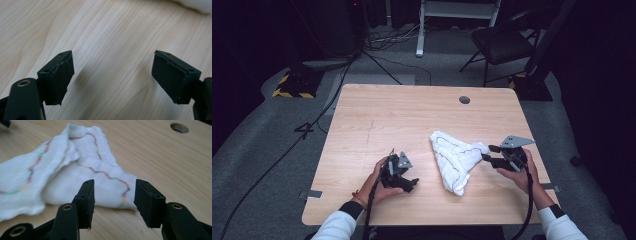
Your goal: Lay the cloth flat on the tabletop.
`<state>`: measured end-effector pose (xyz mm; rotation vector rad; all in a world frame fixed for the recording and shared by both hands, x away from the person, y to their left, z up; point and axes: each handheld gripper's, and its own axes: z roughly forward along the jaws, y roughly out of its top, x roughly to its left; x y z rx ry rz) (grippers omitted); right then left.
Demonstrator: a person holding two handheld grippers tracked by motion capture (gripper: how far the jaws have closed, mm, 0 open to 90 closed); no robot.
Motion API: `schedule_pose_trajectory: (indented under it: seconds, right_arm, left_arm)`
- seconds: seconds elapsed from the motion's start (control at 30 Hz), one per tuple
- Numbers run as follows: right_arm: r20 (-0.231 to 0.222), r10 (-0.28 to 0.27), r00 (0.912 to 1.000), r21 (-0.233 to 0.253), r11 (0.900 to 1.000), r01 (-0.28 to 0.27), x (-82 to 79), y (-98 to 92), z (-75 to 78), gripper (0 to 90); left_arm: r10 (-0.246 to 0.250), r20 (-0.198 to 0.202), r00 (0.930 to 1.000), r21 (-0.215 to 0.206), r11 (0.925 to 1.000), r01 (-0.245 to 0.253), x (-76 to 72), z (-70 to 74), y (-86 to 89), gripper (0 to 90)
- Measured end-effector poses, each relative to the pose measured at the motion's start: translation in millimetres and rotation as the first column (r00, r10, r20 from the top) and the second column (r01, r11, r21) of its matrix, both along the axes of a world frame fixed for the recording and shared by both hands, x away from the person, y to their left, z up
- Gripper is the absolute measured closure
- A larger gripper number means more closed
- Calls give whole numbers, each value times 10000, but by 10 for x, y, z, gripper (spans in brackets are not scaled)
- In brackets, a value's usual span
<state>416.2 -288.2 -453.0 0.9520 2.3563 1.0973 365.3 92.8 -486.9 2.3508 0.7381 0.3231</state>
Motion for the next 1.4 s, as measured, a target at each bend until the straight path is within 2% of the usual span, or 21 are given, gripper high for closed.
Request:
schedule_pose_trajectory:
  seconds: [0.03,0.13,0.23,0.33,0.43,0.47,0.5,0.57,0.63,0.7,0.73,0.77,0.83,0.93,1.07,1.13,1.3,1.4]
  right_arm:
    - [-75,-108,9999,-3,9999,108,57,-8,-28,504]
    - [-311,-230,9993,-614,9979,210,209,48,-130,488]
    - [-515,-256,9983,-731,9971,218,309,96,-197,485]
    - [-767,-306,9966,-815,9964,243,403,141,-251,480]
    - [-900,-283,9955,-925,9955,199,451,170,-305,485]
    - [-1009,-267,9945,-1047,9944,161,464,187,-335,494]
    - [-1044,-229,9943,-968,9952,127,468,189,-343,506]
    - [-1122,-219,9934,-890,9960,119,471,183,-345,524]
    - [-1261,-88,9920,-686,9976,1,468,171,-351,584]
    - [-1266,-34,9919,-671,9977,-52,461,169,-351,620]
    - [-1268,19,9919,-666,9977,-104,454,171,-350,653]
    - [-1248,100,9921,-658,9977,-183,443,173,-350,679]
    - [-1174,159,9930,-730,9970,-246,430,176,-344,732]
    - [-1025,178,9946,-792,9965,-260,410,167,-326,782]
    - [-706,155,9974,-529,9984,-193,373,122,-256,820]
    - [-538,167,9984,-452,9988,-192,341,106,-214,841]
    - [-53,377,9993,-517,9979,-379,251,98,-123,852]
    - [106,553,9984,-495,9973,-547,183,83,-75,853]
  left_arm:
    - [-187,160,9997,-54,9998,188,-14,31,-65,168]
    - [-569,604,9966,-463,9971,597,-58,155,-250,172]
    - [-819,841,9931,-779,9930,885,-76,259,-389,176]
    - [-1209,1116,9864,-996,9862,1322,-87,343,-572,181]
    - [-1689,1193,9784,-1177,9761,1828,-70,396,-778,187]
    - [-1764,1194,9770,-1195,9744,1905,-65,399,-828,192]
    - [-1903,1198,9744,-1206,9714,2046,-59,392,-914,197]
    - [-2131,1280,9686,-942,9696,2258,-49,352,-1045,205]
    - [-2132,1181,9698,-699,9725,2223,-25,294,-1130,227]
    - [-2405,1038,9651,-447,9682,2461,-1,218,-1171,366]
    - [-2517,1014,9625,-109,9671,2540,16,173,-1174,395]
    - [-2595,930,9613,0,9654,2606,27,154,-1163,451]
    - [-2755,746,9584,-184,9605,2775,54,138,-1089,543]
    - [-2825,828,9557,-397,9573,2864,87,165,-1000,684]
    - [-2896,964,9523,-339,9552,2939,92,189,-919,766]
    - [-2822,1064,9534,-266,9577,2865,88,212,-864,783]
    - [-2378,1205,9638,-488,9683,2450,97,349,-596,806]
    - [-2191,1146,9690,-594,9721,2268,89,387,-474,830]
